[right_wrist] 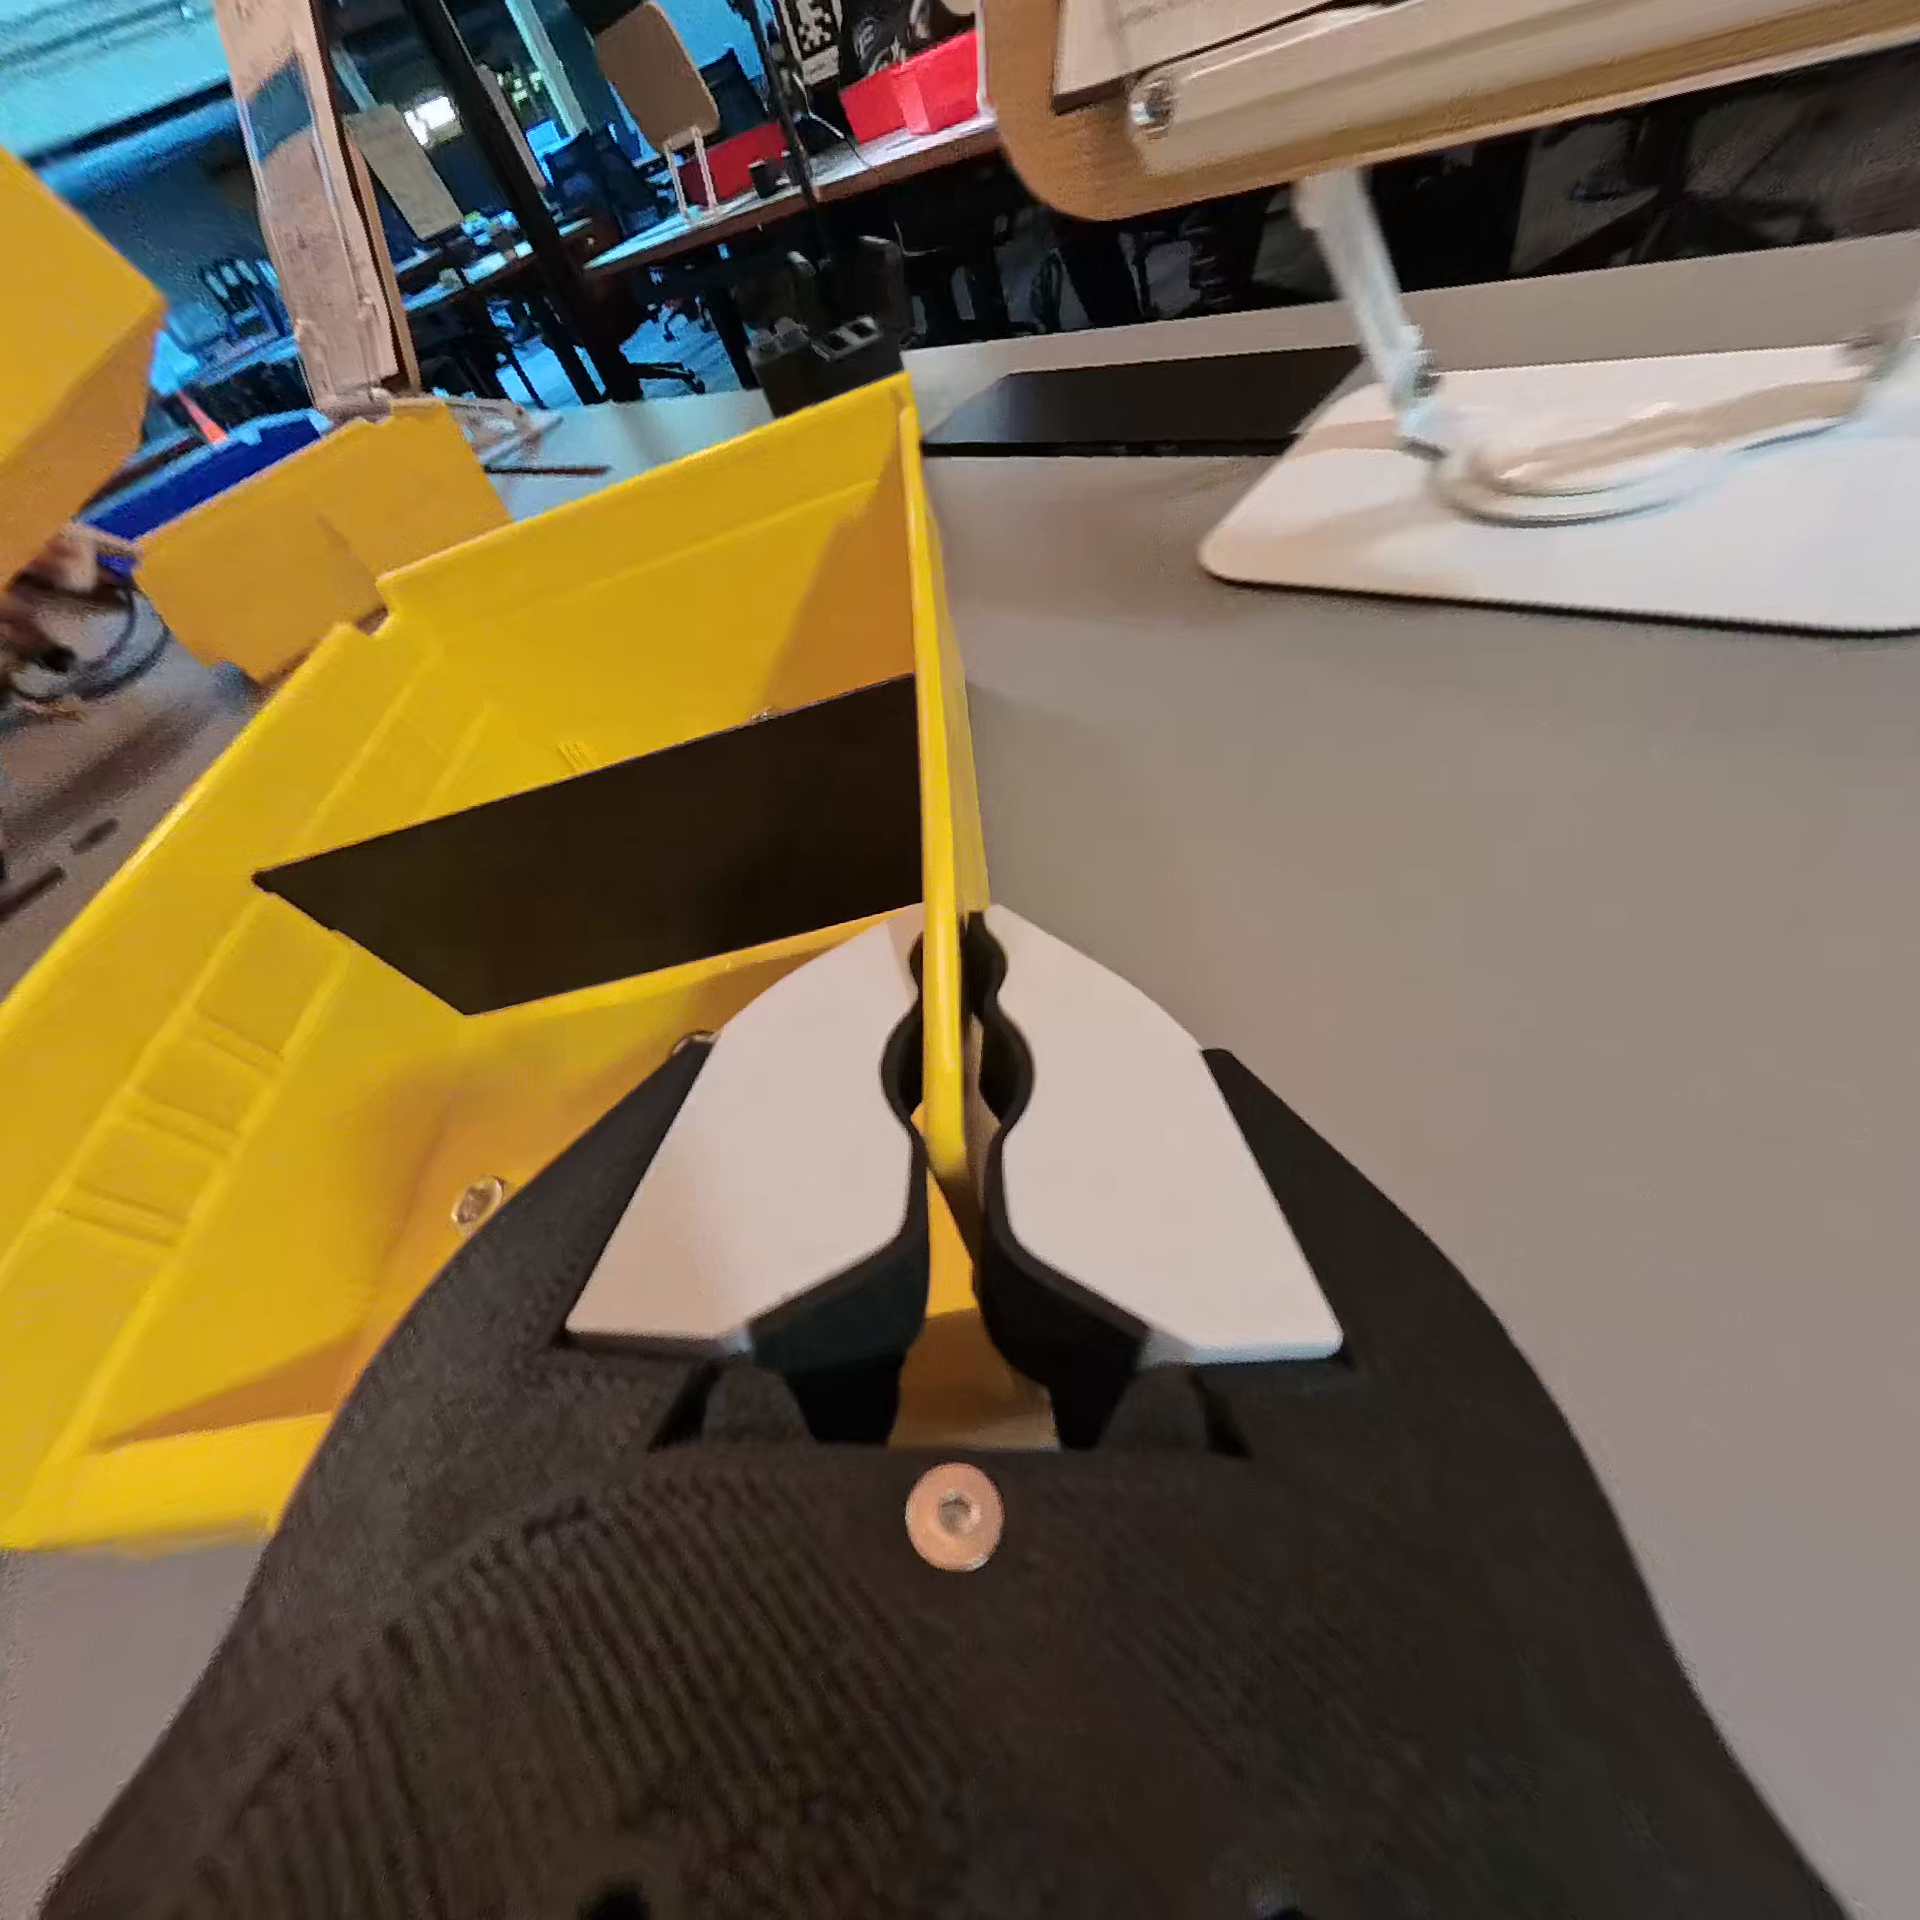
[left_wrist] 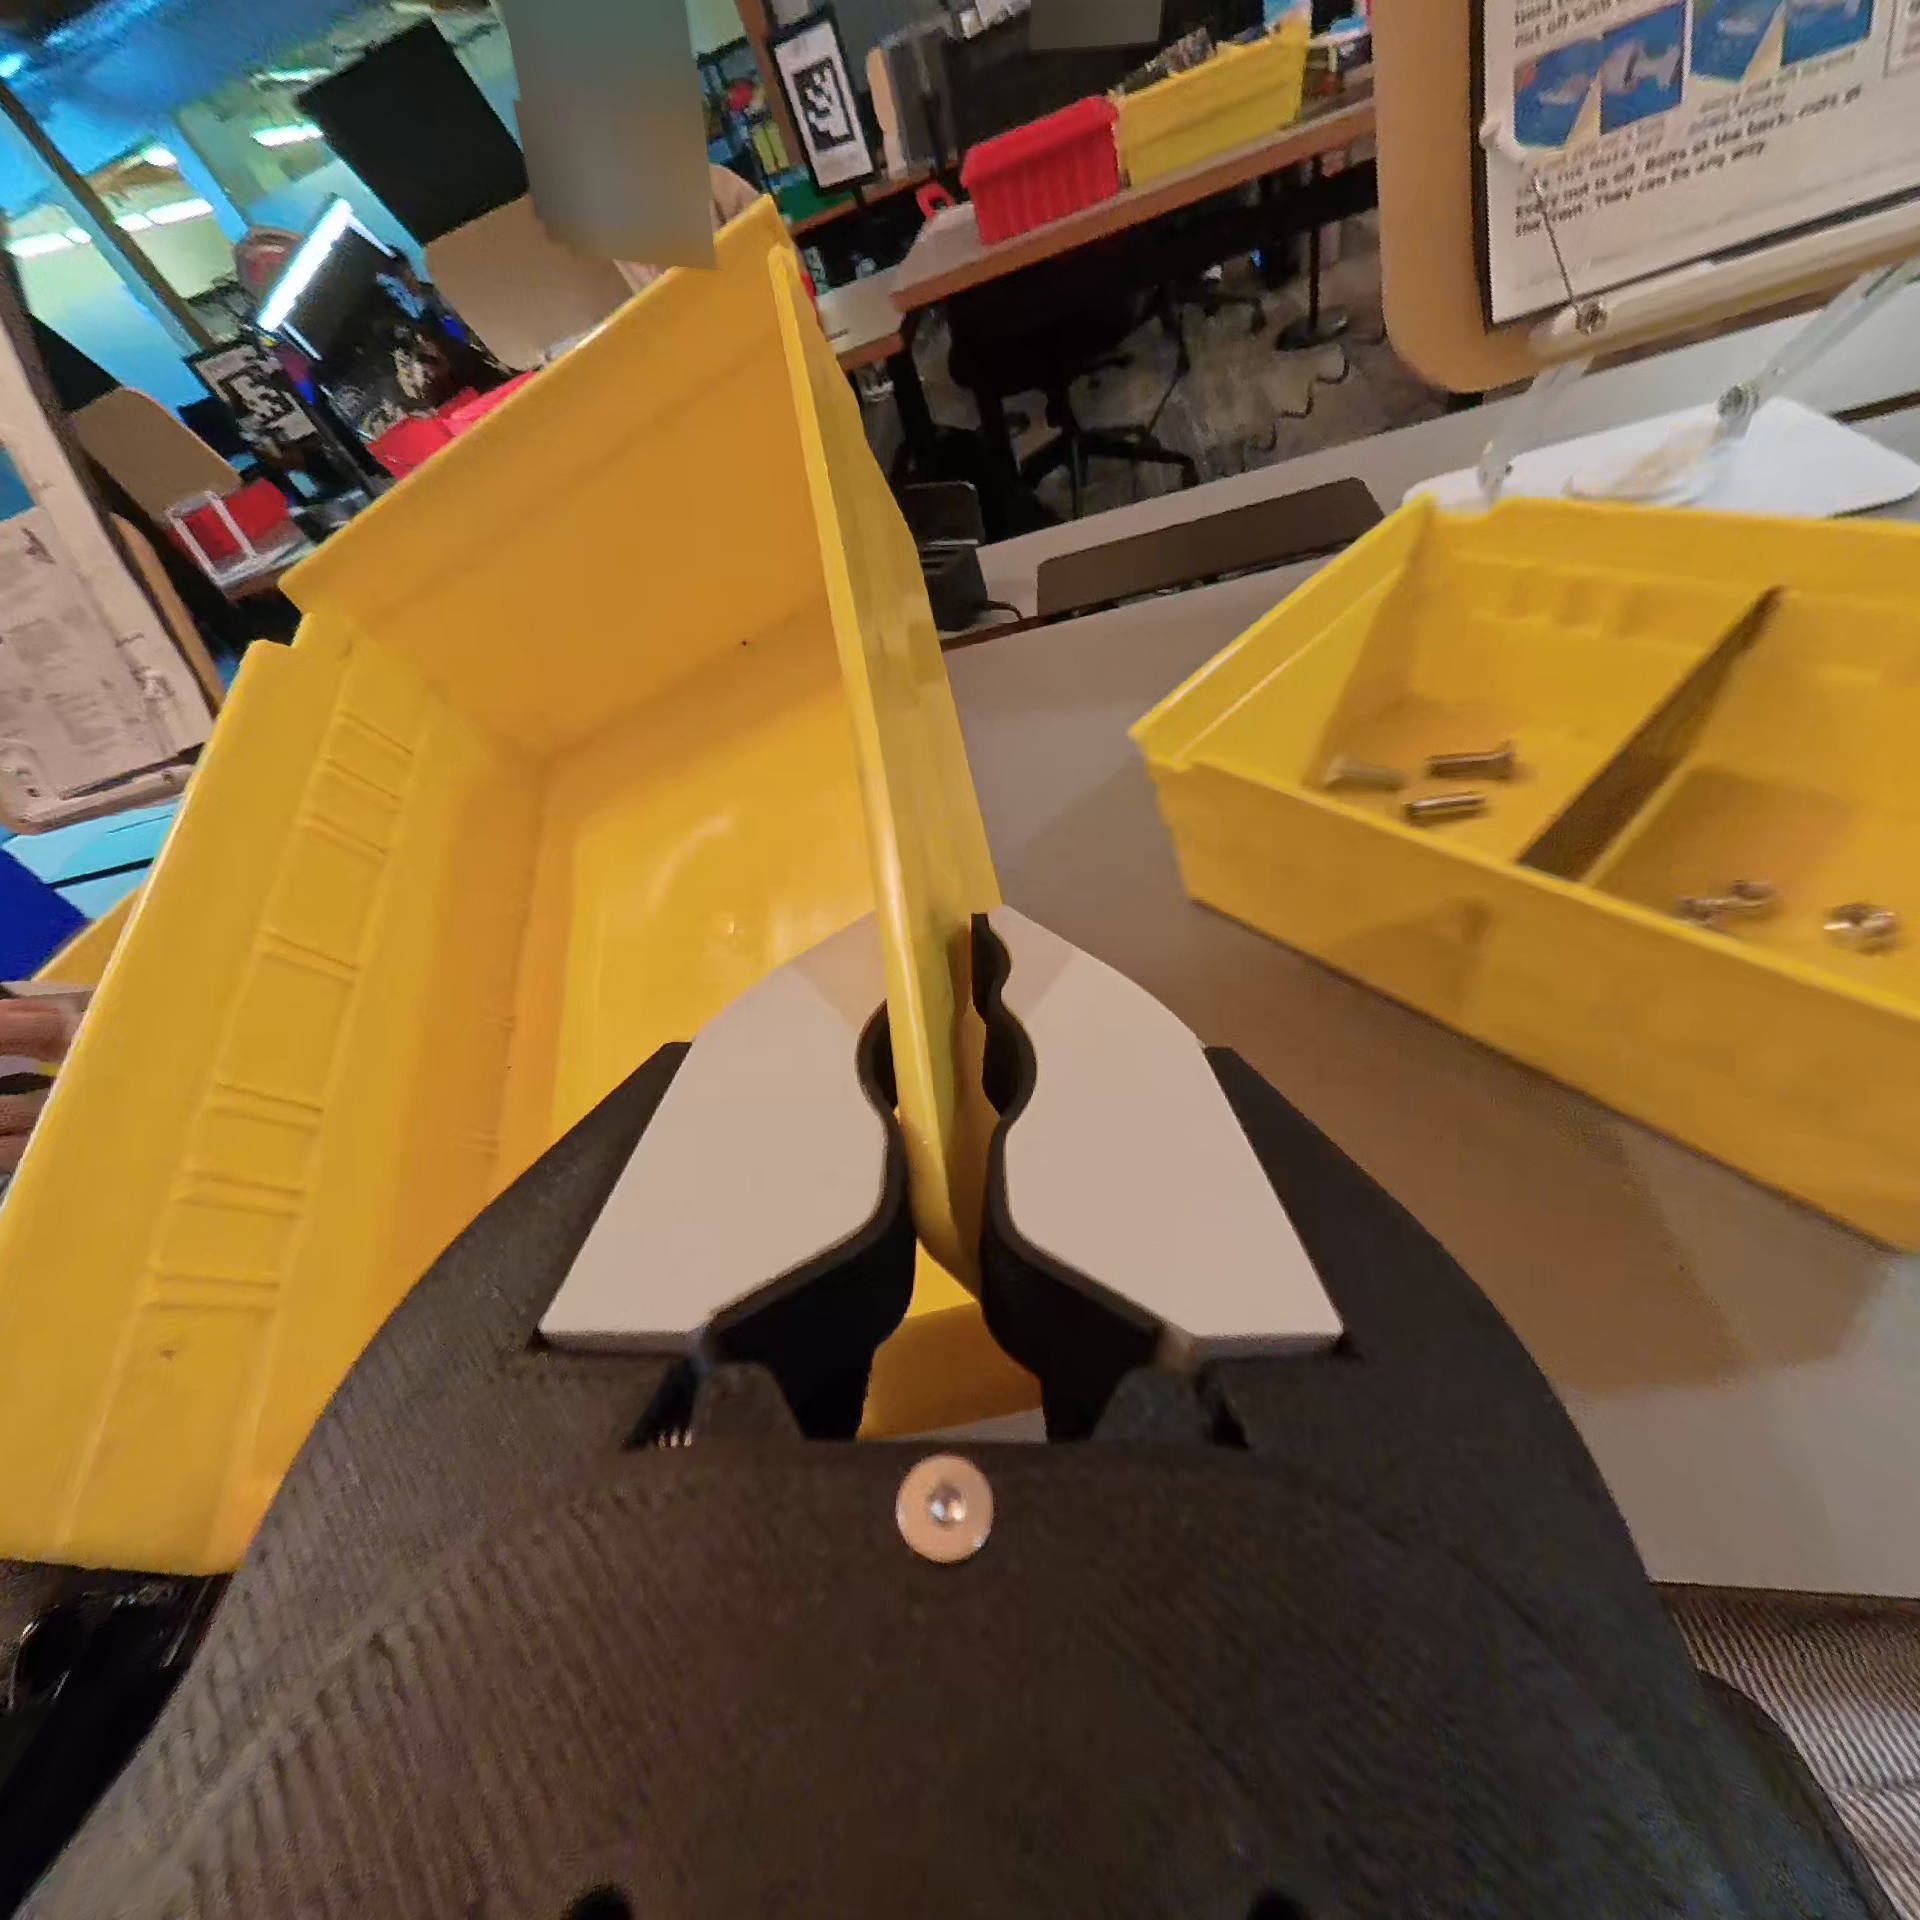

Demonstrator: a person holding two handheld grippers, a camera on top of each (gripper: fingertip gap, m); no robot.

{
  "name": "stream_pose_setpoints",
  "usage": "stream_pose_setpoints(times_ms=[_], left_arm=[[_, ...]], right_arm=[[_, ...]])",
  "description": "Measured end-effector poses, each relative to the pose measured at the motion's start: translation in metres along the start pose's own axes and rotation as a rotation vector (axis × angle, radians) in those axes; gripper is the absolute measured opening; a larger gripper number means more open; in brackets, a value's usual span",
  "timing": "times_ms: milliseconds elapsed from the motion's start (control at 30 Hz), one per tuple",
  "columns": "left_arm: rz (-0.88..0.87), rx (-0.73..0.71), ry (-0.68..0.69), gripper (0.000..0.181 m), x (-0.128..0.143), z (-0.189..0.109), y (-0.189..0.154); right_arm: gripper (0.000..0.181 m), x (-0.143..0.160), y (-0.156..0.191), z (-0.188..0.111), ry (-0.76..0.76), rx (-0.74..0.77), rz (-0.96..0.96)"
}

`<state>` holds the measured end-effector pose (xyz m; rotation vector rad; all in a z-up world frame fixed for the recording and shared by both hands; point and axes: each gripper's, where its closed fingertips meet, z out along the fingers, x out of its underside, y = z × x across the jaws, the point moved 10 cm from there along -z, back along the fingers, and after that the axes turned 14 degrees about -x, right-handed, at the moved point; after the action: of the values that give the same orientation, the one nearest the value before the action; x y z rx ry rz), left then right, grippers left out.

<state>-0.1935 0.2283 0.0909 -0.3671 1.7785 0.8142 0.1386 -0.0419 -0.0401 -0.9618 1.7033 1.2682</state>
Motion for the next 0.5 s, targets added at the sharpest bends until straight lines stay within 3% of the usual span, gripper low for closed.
stream_pose_setpoints(times_ms=[133, 333, 433, 500], left_arm=[[-0.011, -0.033, -0.016, 0.007, -0.002, -0.011, 0.015], [-0.069, -0.070, -0.050, 0.006, 0.006, -0.016, 0.036], [-0.085, -0.066, -0.055, 0.006, 0.012, -0.016, 0.040], [-0.098, -0.055, -0.055, 0.005, 0.013, -0.016, 0.041]], right_arm=[[0.007, 0.005, 0.045, 0.081, -0.084, 0.002, 0.127], [0.019, 0.024, 0.142, 0.173, -0.089, 0.012, 0.088], [0.066, 0.030, 0.185, 0.190, 0.087, -0.086, -0.121], [0.076, 0.027, 0.196, 0.182, 0.155, -0.101, -0.242]])
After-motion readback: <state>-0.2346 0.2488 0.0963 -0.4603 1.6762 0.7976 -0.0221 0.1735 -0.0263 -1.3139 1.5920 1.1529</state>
